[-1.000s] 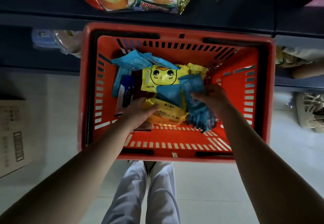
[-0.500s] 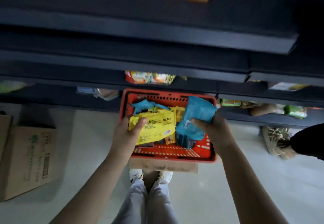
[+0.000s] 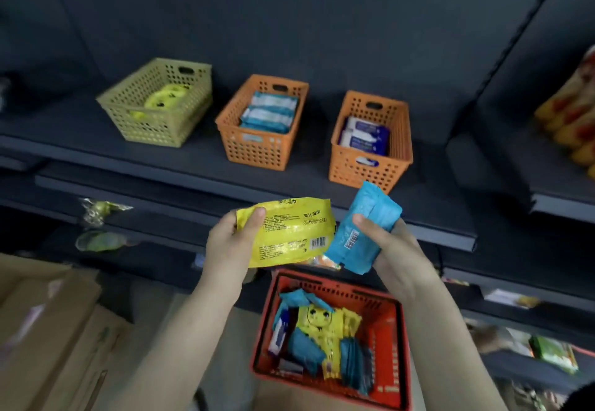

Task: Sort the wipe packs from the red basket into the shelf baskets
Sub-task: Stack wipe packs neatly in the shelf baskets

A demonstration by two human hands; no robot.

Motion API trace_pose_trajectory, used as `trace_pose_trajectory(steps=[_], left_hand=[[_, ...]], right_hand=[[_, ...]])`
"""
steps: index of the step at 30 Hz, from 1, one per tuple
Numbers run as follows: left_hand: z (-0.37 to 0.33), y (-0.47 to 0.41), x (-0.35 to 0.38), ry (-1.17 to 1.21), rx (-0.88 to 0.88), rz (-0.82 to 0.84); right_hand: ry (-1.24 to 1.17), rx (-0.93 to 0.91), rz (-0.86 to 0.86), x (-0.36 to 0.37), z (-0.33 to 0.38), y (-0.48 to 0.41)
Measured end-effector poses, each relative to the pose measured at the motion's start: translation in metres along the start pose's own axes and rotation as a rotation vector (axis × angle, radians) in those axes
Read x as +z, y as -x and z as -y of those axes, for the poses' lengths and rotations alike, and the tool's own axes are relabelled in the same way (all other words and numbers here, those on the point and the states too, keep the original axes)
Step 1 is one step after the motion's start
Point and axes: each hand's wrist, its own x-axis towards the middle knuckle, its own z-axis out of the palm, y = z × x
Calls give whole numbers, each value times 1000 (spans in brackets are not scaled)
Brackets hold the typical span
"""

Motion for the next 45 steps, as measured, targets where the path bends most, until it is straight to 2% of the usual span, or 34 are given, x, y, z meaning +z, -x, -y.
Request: trace_pose_trajectory(steps=[3, 7, 9, 13, 15, 17, 20, 25, 30, 33, 37, 41, 45], left_hand=[[-27, -26, -27, 53, 37, 1], [-51, -71, -76, 80, 51, 38], [-62, -96, -102, 86, 60, 53], [-84, -141, -149, 106, 91, 59], [-94, -159, -165, 108, 104, 62], [-100, -174, -175, 120, 103, 80], [-105, -196, -179, 137, 100, 99], [-103, -232, -170, 136, 69, 97], [-106, -278, -143, 139, 56, 83], [-115, -310, -118, 118, 68, 60], [-124, -351, -86, 82, 84, 6], [-122, -384, -63, 53, 74, -84], [-119, -399, -49, 9, 98, -124]], right_hand=[[72, -3, -138, 53, 7, -16], [53, -14, -99, 119, 3, -36], [-45, 19, -63, 150, -1, -49], [-462, 44, 33, 198, -8, -73], [-491, 40, 56, 216, -9, -81], [-450, 36, -24, 230, -10, -88], [-318, 0, -189, 244, -9, -100], [101, -126, -286, 243, 2, -129], [234, -226, -269, 222, 32, -176], [435, -321, -278, 208, 54, -216], [811, -377, -109, 195, 77, -276], [1223, -231, 154, 189, 79, -326], [1325, -92, 372, 190, 60, -348]])
